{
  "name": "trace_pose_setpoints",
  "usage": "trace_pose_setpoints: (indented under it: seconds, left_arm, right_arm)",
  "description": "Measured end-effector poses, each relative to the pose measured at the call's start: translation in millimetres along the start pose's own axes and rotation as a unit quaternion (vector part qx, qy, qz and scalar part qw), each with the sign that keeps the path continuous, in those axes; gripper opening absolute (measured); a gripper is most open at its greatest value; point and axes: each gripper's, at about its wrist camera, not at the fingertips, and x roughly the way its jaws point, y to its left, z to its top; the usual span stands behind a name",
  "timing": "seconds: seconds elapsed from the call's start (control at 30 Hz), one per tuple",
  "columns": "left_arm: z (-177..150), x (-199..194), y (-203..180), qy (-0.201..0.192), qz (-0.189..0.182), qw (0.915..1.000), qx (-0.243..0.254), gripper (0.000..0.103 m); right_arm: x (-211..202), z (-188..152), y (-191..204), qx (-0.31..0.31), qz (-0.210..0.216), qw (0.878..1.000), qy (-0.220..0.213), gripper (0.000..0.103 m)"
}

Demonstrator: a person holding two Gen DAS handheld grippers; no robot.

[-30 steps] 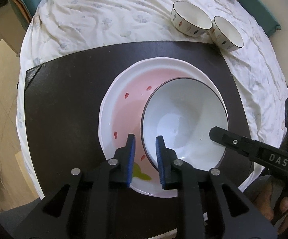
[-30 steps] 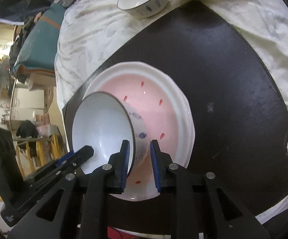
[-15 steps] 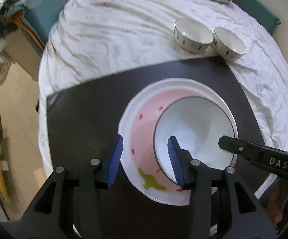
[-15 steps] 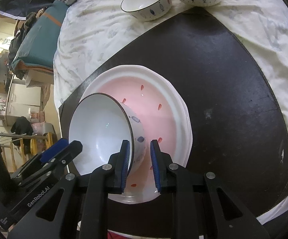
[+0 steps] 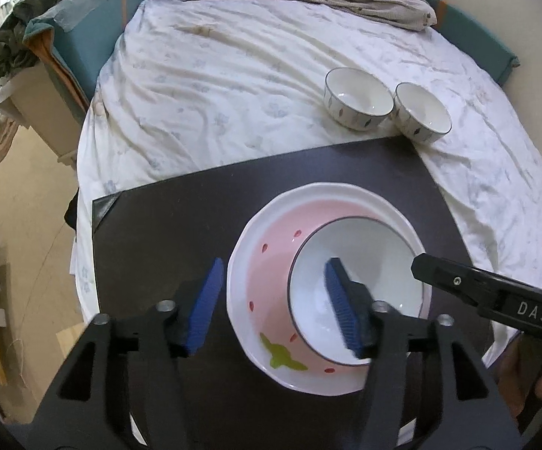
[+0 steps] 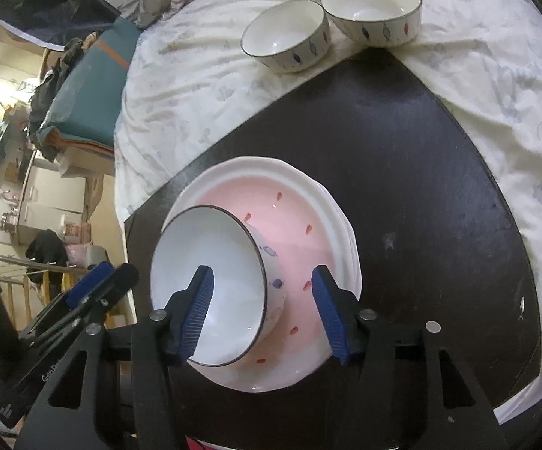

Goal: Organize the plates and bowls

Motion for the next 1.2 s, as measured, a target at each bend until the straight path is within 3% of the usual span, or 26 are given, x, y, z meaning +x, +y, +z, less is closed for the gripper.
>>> trace_pose_setpoints:
  seconds: [0.13,0.33,0.53,0.63,0.97,1.2]
  left_arm:
    - [12,-2,7,0.009,-0.005,0.9996,-0.026,0.089]
    - [36,10,24,0.059,-0.003,0.9949,-0.082,0.090]
    - [69,8,9,0.047,0.007,0.9980,-0.043,0.090]
    - [83,12,-1,0.043,0.010,0.9987,-0.027,0.090]
    - [134,66,-25,0.058,-0.005,0.9979,-0.027,0.090]
    - [165,106,-35,0.070,-0.019,0.9965,-0.039,0.090]
  right_arm:
    - [-9,5,2,-0.002,0.004,1.000,-0.013,0.058]
    - [-32,31,-6,0.008,0.013,0.999,-0.041,0.060]
    - [-39,64,-28,0.051,0.029,0.997,-0.056,0.070]
    - [-31,77,-45,0.088,0.026,0.995,-0.049,0.071]
    - [-4,120,-69,0.132,0.028,0.990,-0.031,0.071]
    - [18,148,-85,0.177,0.070,0.981,-0.035,0.071]
